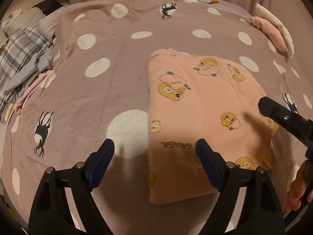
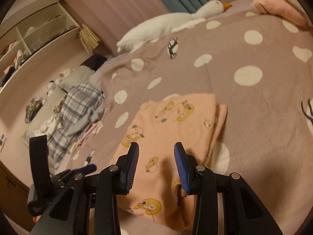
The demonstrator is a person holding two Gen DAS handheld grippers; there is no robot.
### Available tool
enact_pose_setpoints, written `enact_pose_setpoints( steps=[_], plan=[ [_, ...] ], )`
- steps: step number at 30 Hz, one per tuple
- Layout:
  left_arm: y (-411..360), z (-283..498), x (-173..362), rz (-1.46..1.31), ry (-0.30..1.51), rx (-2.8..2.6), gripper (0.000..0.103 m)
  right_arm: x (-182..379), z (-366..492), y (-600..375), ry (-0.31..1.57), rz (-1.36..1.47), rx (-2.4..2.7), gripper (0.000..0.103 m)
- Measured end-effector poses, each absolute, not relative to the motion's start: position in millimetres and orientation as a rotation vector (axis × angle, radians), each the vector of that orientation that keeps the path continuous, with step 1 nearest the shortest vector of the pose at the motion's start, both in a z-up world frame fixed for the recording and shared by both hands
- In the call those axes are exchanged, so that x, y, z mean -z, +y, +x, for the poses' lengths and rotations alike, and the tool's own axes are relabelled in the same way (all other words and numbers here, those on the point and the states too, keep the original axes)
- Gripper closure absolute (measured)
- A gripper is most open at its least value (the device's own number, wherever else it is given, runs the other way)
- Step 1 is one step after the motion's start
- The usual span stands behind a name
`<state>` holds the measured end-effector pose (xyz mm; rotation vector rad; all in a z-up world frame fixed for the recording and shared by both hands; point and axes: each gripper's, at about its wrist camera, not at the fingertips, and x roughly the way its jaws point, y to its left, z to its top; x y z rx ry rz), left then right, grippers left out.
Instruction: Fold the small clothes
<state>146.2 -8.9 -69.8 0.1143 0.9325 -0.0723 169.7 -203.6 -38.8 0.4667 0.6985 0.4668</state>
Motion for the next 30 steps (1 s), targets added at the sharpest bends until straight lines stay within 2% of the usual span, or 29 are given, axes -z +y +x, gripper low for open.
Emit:
enact_pose_setpoints(
  steps=[11,21,30],
  plan=[
    [-1,141,80,0.142,0.954,0.028,0.017,61,165,-239,0.78,0.537,-0.299,0.063],
    [4,133,82,0.125,0.964,0.022,0.017,29,139,-208,0.666,0.405,-0.472,0.063],
    [10,129,86,0.1,0.981,0.028,0.016,60,149,-201,0.824,0.43,-0.441,0.063]
  ],
)
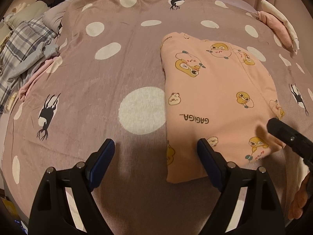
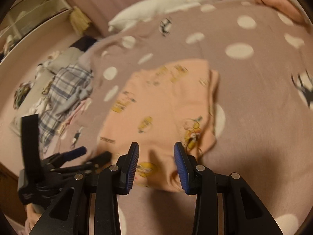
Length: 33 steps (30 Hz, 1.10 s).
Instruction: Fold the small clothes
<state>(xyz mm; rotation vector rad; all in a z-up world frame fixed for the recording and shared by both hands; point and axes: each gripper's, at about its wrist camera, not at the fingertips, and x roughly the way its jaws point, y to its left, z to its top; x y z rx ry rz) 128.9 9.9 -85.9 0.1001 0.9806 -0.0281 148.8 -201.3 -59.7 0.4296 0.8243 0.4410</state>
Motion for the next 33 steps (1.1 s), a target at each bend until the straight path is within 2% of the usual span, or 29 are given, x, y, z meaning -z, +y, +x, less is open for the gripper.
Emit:
enact_pose_setpoints(
  steps=[33],
  plan=[
    [30,81,65,0.055,0.981,0.033,0.015,36,107,-207,0.792,0.382,-0.367,0.063]
  ],
)
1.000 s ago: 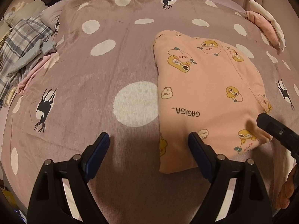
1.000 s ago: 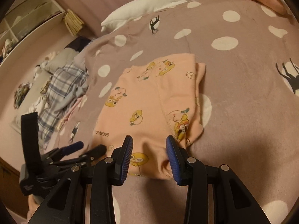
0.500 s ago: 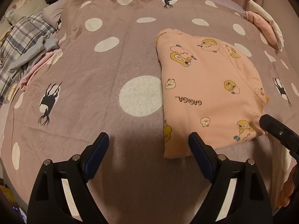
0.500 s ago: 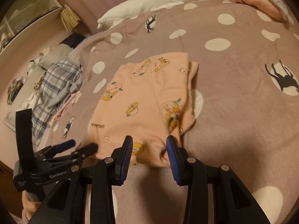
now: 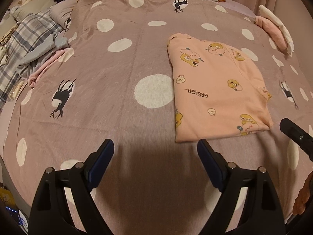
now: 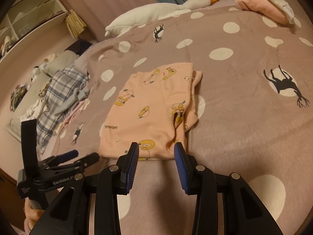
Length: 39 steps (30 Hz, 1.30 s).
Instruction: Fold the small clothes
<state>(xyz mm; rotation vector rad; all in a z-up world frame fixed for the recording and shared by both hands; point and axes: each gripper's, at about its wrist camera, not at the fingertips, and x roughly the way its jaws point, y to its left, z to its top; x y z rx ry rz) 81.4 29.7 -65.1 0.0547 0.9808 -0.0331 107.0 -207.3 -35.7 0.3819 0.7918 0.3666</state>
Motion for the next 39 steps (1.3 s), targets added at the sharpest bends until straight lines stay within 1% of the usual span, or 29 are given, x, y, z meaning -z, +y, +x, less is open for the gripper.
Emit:
enact_pose_setpoints(
  steps=[3,4,5,6,7,8,12,14,16,18,20,21,26,31,39],
  plan=[
    [30,71,56,0.051,0.958,0.041,0.01,29,97,-204,0.773,0.362,-0.363,0.063],
    [30,67,52,0.049,0.947,0.044,0.009,27,95,-203,0.77,0.358,-0.361,0.061],
    [30,64,49,0.048,0.94,0.046,0.008,25,93,-203,0.767,0.355,-0.356,0.054],
    [30,60,46,0.046,0.929,0.049,0.005,22,89,-202,0.762,0.351,-0.347,0.048],
    [29,56,43,0.043,0.918,0.053,0.002,20,86,-202,0.758,0.35,-0.338,0.039],
    [29,52,39,0.036,0.907,0.054,0.0,18,82,-203,0.752,0.35,-0.328,0.035],
    [28,37,27,0.014,0.876,0.068,0.001,8,68,-203,0.735,0.334,-0.304,0.032],
    [28,32,23,0.011,0.869,0.072,0.001,4,63,-202,0.726,0.314,-0.292,0.027],
    [27,26,18,0.006,0.86,0.072,0.001,-2,56,-200,0.709,0.284,-0.285,0.026],
    [28,21,14,-0.015,0.851,0.069,0.001,-6,50,-198,0.696,0.259,-0.276,0.022],
    [28,16,9,-0.036,0.847,0.073,0.001,-12,44,-196,0.674,0.23,-0.261,0.015],
    [28,13,7,-0.044,0.845,0.076,0.001,-14,41,-195,0.661,0.219,-0.256,0.014],
    [27,2,-6,-0.057,0.825,0.081,0.0,-29,26,-192,0.605,0.184,-0.228,0.001],
    [25,-11,-20,-0.049,0.788,0.06,0.0,-39,17,-189,0.56,0.139,-0.172,0.001],
    [23,-22,-32,-0.03,0.762,0.065,0.0,-47,10,-184,0.558,0.099,-0.11,0.001]
  ],
)
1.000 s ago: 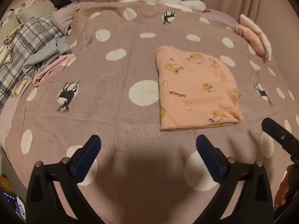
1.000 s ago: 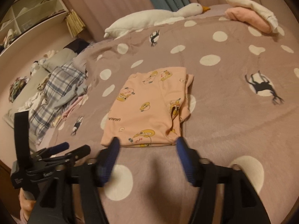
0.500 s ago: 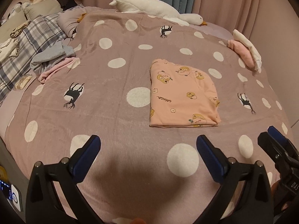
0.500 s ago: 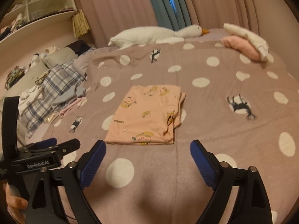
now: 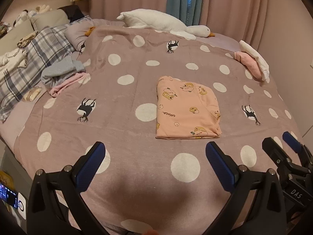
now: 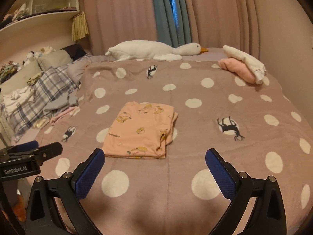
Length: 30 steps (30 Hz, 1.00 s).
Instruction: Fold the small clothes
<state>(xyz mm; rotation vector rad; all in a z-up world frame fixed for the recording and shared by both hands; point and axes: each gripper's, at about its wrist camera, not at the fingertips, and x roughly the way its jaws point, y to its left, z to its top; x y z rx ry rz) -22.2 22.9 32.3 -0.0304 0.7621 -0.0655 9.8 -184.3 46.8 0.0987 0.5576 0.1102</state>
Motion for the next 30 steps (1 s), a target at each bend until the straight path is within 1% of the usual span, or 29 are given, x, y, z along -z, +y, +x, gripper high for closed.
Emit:
enact_pose_setpoints(
  steps=[7,30],
  plan=[
    [18,-27,-35,0.008,0.752,0.064,0.0,-56,1,-180,0.528,0.076,-0.094,0.001],
    [21,-28,-30,0.036,0.772,0.051,0.0,-55,0,-170,0.553,0.053,-0.106,0.001]
  ],
)
